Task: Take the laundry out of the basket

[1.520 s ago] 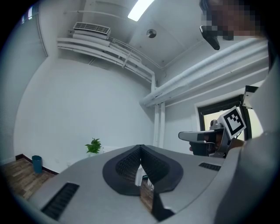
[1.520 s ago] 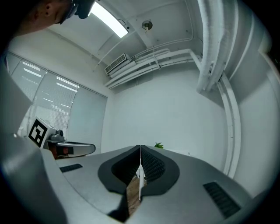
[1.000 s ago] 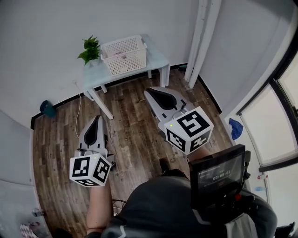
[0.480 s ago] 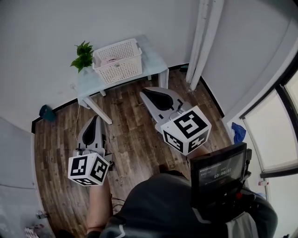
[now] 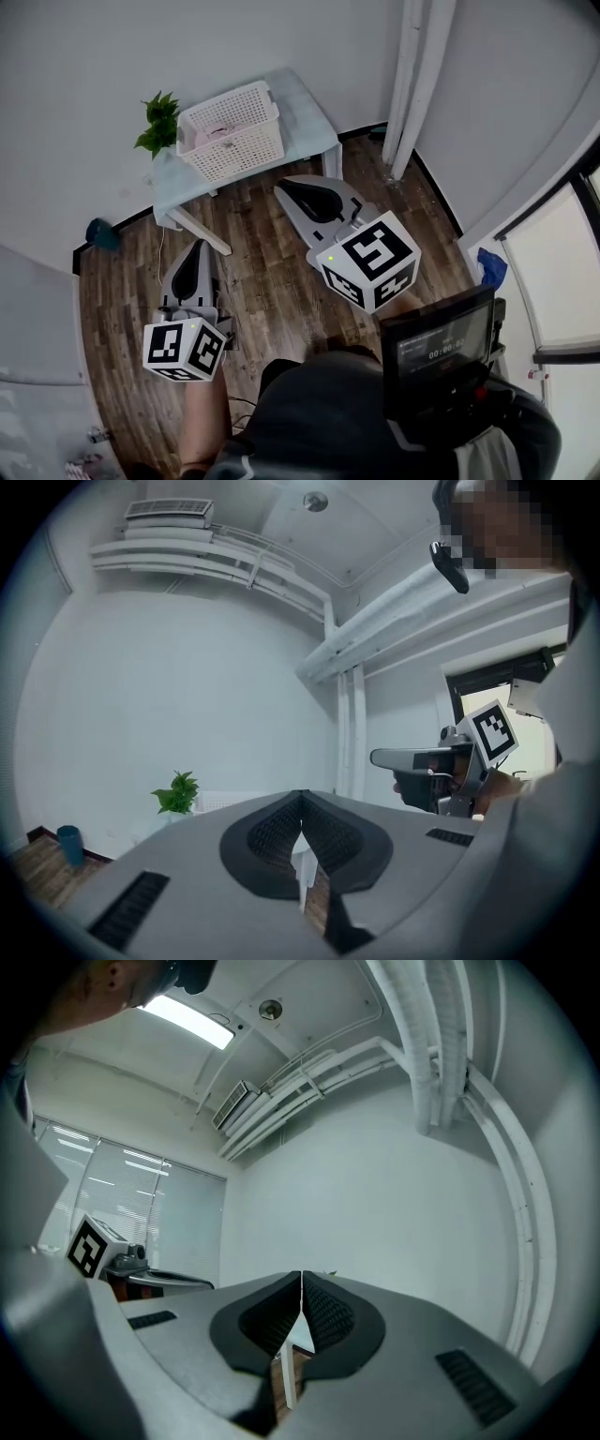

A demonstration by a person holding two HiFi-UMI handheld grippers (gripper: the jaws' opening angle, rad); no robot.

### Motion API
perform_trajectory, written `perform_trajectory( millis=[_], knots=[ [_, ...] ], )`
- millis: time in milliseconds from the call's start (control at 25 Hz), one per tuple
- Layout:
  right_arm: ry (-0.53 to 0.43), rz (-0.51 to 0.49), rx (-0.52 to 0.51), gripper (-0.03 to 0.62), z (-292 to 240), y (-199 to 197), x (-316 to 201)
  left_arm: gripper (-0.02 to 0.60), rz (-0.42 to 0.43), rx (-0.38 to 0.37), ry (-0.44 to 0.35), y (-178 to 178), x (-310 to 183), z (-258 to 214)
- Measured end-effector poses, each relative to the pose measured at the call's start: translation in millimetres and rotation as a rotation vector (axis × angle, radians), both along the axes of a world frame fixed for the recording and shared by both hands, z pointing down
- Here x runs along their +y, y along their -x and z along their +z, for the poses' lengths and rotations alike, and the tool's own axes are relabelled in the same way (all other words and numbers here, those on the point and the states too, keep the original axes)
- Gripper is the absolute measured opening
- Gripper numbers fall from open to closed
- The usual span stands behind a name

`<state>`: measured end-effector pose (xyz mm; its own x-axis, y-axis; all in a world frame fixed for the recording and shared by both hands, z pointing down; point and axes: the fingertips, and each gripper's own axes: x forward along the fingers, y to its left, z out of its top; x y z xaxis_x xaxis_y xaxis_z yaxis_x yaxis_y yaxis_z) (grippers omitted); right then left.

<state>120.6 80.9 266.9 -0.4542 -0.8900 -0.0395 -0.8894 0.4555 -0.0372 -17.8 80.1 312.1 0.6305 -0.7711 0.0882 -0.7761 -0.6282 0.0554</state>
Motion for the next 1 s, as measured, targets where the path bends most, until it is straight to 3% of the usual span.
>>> perform_trajectory(
  millis=[520, 1000],
  knots=[
    [0.021, 0.02, 0.01, 0.018, 16, 14, -82, 0.009, -0.012, 0.037, 0.039, 22, -89, 18],
    [0.012, 0.056, 0.015, 0.018, 10, 49, -180, 0.009, 0.004, 0.065, -0.005, 70, -191, 1]
  ],
)
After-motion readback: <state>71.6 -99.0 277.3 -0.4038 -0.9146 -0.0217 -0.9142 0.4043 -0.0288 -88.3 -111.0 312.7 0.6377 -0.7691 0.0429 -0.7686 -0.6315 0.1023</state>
